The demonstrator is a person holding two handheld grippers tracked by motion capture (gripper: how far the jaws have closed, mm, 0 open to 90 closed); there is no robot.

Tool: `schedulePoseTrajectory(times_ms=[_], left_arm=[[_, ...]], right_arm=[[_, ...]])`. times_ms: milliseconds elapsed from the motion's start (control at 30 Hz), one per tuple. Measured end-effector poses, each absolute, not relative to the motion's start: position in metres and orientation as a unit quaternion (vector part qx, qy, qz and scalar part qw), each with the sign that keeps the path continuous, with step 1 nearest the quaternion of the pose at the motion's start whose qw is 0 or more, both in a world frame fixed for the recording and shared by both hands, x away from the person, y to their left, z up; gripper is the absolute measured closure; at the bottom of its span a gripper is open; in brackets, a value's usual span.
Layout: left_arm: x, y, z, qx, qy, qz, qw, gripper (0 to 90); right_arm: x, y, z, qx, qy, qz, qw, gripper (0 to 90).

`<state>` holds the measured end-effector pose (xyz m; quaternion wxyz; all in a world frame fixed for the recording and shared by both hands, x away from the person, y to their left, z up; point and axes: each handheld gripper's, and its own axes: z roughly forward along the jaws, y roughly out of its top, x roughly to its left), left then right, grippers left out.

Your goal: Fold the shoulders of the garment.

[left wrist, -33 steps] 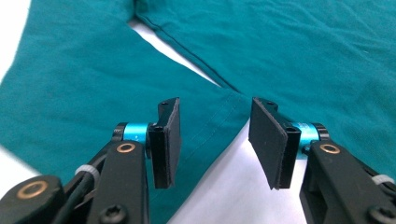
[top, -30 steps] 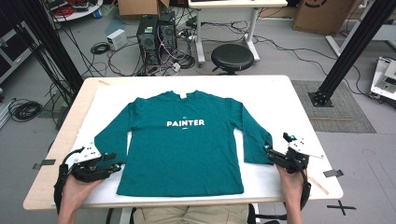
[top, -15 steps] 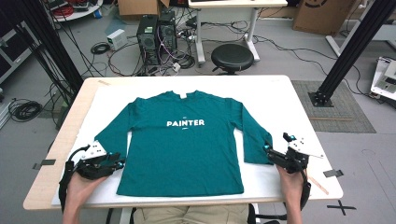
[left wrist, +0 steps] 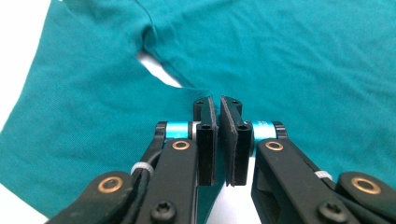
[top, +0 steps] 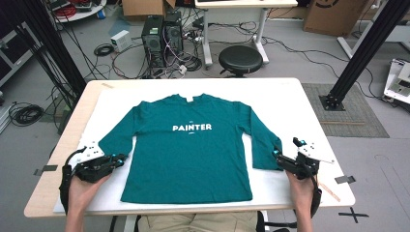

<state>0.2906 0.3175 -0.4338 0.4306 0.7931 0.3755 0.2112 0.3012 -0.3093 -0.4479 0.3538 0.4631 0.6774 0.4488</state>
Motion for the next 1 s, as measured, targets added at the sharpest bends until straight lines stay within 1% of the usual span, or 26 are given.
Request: schedulePoseTrajectory(times_ms=[200, 333, 467, 667, 800, 1000], left_arm=[[0.293, 0.311, -0.412, 0.766, 0.383, 0.240, 0.457, 84.6], [0.295, 0.304, -0.400, 0.758, 0.377, 0.245, 0.473, 84.6], [0.302, 0.284, -0.387, 0.753, 0.361, 0.244, 0.492, 84.6], [0.310, 0.261, -0.384, 0.754, 0.356, 0.234, 0.500, 84.6], [0.318, 0.237, -0.387, 0.762, 0.349, 0.224, 0.497, 84.6], [0.322, 0.217, -0.391, 0.767, 0.342, 0.213, 0.499, 84.6]], right_arm=[[0.301, -0.309, -0.448, 0.462, 0.678, 0.448, 0.355, 22.2], [0.302, -0.309, -0.448, 0.461, 0.678, 0.448, 0.356, 22.2], [0.302, -0.308, -0.448, 0.464, 0.678, 0.448, 0.353, 22.3], [0.301, -0.308, -0.448, 0.462, 0.681, 0.445, 0.353, 22.3], [0.301, -0.307, -0.448, 0.464, 0.681, 0.447, 0.349, 22.2], [0.301, -0.307, -0.448, 0.463, 0.681, 0.446, 0.351, 22.3]])
